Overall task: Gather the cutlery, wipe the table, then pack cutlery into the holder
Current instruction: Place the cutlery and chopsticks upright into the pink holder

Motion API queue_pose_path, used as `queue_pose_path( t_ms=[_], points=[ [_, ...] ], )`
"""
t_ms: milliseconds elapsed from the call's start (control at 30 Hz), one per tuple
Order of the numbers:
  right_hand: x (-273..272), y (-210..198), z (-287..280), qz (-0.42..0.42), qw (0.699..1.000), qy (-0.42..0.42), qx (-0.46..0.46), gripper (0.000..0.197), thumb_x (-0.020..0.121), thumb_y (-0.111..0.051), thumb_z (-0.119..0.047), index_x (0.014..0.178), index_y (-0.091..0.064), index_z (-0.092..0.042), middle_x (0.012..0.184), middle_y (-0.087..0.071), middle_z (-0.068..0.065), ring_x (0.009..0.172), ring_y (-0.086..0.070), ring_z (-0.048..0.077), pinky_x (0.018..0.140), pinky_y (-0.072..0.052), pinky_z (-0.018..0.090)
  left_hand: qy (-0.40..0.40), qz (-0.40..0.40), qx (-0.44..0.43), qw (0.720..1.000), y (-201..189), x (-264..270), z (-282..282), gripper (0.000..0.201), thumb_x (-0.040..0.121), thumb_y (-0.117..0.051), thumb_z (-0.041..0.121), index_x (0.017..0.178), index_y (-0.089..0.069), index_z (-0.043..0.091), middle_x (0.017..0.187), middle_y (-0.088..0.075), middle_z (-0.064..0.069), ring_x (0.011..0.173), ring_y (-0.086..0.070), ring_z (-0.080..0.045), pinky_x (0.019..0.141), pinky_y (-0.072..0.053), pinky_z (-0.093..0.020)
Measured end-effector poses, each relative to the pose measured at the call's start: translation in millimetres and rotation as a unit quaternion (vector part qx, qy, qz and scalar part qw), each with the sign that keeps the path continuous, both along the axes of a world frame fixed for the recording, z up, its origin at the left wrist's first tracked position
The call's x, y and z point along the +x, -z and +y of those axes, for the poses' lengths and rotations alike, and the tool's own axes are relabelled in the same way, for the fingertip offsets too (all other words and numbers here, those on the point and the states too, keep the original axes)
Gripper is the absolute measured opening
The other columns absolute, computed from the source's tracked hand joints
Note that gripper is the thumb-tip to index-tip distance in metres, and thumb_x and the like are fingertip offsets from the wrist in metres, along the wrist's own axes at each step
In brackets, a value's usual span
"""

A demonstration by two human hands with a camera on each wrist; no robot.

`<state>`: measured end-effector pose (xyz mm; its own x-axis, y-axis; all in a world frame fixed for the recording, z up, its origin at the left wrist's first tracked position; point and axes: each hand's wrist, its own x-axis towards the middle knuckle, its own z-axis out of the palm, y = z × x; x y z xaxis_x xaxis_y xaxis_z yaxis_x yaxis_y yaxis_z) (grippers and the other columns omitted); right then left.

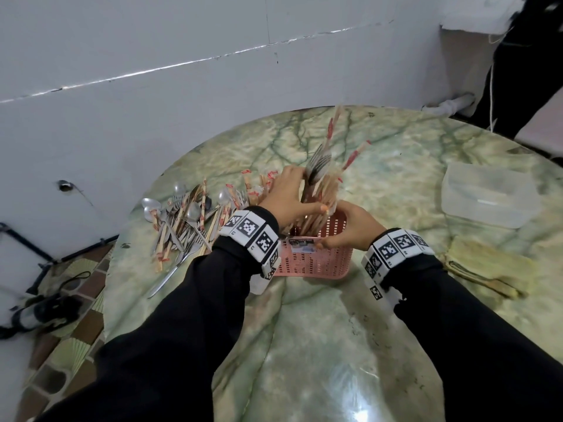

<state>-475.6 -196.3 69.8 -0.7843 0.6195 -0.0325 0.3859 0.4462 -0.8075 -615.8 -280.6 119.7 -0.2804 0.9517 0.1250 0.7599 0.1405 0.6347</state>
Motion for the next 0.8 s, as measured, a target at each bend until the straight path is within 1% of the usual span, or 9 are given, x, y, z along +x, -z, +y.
queue_pose_path(
  t_ms=[100, 200, 400, 467, 533, 600, 667, 733, 800],
  points=[
    [-0.5, -0.3, -1.3, 0.002, 1.000, 0.004, 0.000, 0.066, 0.054, -0.087, -0.019, 0.113, -0.058, -0.008, 0.106, -0.064, 0.013, 0.098, -0.062, 0.027, 0.088, -0.051, 0.046, -0.003, -0.133, 0.014, 0.991, -7.7, -3.6, -6.9, 0.073, 0.068, -0.080, 0.011, 0.127, -0.038, 0.012, 0.104, -0.051, 0.005, 0.103, -0.050, -0.013, 0.087, -0.040, -0.024],
    [0.4, -2.2, -2.4, 0.002, 1.000, 0.004, -0.006, 0.060, 0.060, -0.084, -0.012, 0.114, -0.058, -0.008, 0.108, -0.065, 0.013, 0.099, -0.062, 0.026, 0.089, -0.051, 0.042, 0.003, -0.168, 0.001, 0.986, -8.7, -6.4, -8.5, 0.083, 0.064, -0.082, 0.011, 0.132, -0.034, 0.017, 0.097, -0.054, 0.011, 0.111, -0.051, -0.015, 0.095, -0.038, -0.027],
    [2.6, -6.7, -6.0, 0.008, 1.000, -0.007, -0.014, 0.056, 0.064, -0.081, -0.006, 0.115, -0.058, -0.011, 0.107, -0.066, 0.009, 0.098, -0.062, 0.023, 0.086, -0.051, 0.033, 0.053, -0.151, -0.010, 0.987, -15.8, 1.0, -3.0, 0.108, 0.065, -0.083, 0.012, 0.146, -0.014, 0.029, 0.141, -0.040, -0.010, 0.133, -0.037, -0.018, 0.108, -0.032, -0.029],
    [2.0, -6.9, -5.8, 0.010, 1.000, -0.009, -0.019, 0.053, 0.065, -0.081, -0.006, 0.112, -0.058, -0.015, 0.101, -0.065, 0.005, 0.093, -0.062, 0.020, 0.084, -0.051, 0.030, 0.063, -0.150, -0.011, 0.987, -18.9, 2.5, 0.0, 0.106, 0.069, -0.079, 0.009, 0.147, -0.010, 0.030, 0.131, -0.050, -0.011, 0.121, -0.050, -0.021, 0.095, -0.041, -0.019],
    [1.5, -6.7, -5.9, 0.017, 1.000, -0.014, -0.022, 0.051, 0.064, -0.081, -0.005, 0.105, -0.056, -0.022, 0.096, -0.064, -0.001, 0.090, -0.061, 0.016, 0.080, -0.049, 0.025, 0.061, -0.135, -0.019, 0.989, -20.7, 4.5, 2.1, 0.103, 0.071, -0.076, 0.006, 0.148, -0.011, 0.029, 0.102, -0.058, -0.008, 0.090, -0.059, -0.022, 0.075, -0.047, -0.017],
    [1.6, -6.5, -6.3, 0.024, 0.999, -0.016, -0.027, 0.052, 0.064, -0.080, -0.004, 0.102, -0.054, -0.026, 0.095, -0.063, -0.003, 0.090, -0.060, 0.014, 0.077, -0.047, 0.021, 0.049, -0.087, -0.042, 0.994, -22.5, 5.8, 2.8, 0.087, 0.071, -0.076, 0.008, 0.143, -0.031, 0.023, 0.088, -0.052, -0.005, 0.074, -0.051, -0.016, 0.068, -0.044, -0.024],
    [1.6, -4.9, -5.7, 0.029, 0.999, -0.014, -0.029, 0.053, 0.063, -0.081, -0.003, 0.103, -0.054, -0.026, 0.098, -0.063, -0.002, 0.092, -0.059, 0.015, 0.078, -0.047, 0.021, 0.044, -0.045, -0.053, 0.997, -22.9, 6.5, 3.7, 0.046, 0.070, -0.077, 0.012, 0.113, -0.062, 0.019, 0.086, -0.054, -0.003, 0.073, -0.049, -0.014, 0.070, -0.041, -0.031],
    [1.6, -3.5, -5.3, 0.029, 0.999, -0.016, -0.020, 0.054, 0.061, -0.083, -0.005, 0.103, -0.055, -0.026, 0.099, -0.064, -0.001, 0.094, -0.061, 0.017, 0.084, -0.049, 0.028, 0.037, -0.044, -0.046, 0.997, -21.3, 7.9, 4.1, 0.016, 0.072, -0.073, 0.010, 0.080, -0.061, 0.018, 0.081, -0.055, -0.005, 0.072, -0.049, -0.017, 0.071, -0.040, -0.031],
    [1.2, -2.8, -4.5, 0.027, 0.999, -0.015, -0.013, 0.051, 0.061, -0.084, -0.007, 0.098, -0.055, -0.027, 0.099, -0.065, 0.000, 0.094, -0.062, 0.018, 0.086, -0.050, 0.032, 0.023, -0.065, -0.029, 0.997, -20.9, 9.6, 4.8, 0.011, 0.077, -0.067, 0.008, 0.080, -0.057, 0.012, 0.080, -0.053, -0.007, 0.075, -0.049, -0.018, 0.072, -0.041, -0.031]
  ],
)
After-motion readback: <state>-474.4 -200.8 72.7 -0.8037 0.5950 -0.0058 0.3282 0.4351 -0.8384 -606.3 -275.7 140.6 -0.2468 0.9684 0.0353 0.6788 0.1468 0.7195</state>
